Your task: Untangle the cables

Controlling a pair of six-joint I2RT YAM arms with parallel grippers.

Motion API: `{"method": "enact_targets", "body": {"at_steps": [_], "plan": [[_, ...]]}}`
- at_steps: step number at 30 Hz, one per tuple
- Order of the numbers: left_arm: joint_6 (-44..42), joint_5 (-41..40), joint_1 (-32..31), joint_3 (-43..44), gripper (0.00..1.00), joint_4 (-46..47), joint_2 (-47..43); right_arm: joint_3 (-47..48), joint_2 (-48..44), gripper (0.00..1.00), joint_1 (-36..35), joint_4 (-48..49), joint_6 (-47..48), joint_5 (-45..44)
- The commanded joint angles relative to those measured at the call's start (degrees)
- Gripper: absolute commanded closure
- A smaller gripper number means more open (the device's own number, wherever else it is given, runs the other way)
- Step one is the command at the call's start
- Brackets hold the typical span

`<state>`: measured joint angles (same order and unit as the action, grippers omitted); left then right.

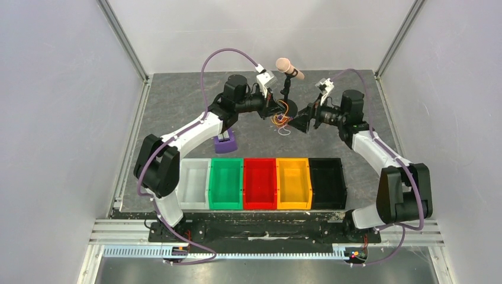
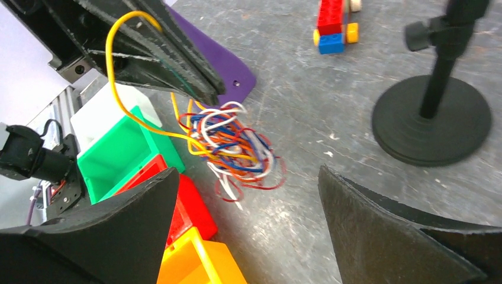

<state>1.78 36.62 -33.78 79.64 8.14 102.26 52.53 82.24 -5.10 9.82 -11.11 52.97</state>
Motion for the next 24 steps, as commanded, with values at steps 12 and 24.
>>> {"method": "enact_targets", "body": {"at_steps": [12,24], "plan": [[12.18,3.11,1.32,4.37,0.98,5.68,-0.93,-6.12,1.87,0.03,-4.83,16.16,3.94,2.58],[18.01,6.76,1.52,4.37,0.98,6.07,-1.19,-15.13,-4.10,0.02,-6.07,38.40,8.76,-2.67]]}}
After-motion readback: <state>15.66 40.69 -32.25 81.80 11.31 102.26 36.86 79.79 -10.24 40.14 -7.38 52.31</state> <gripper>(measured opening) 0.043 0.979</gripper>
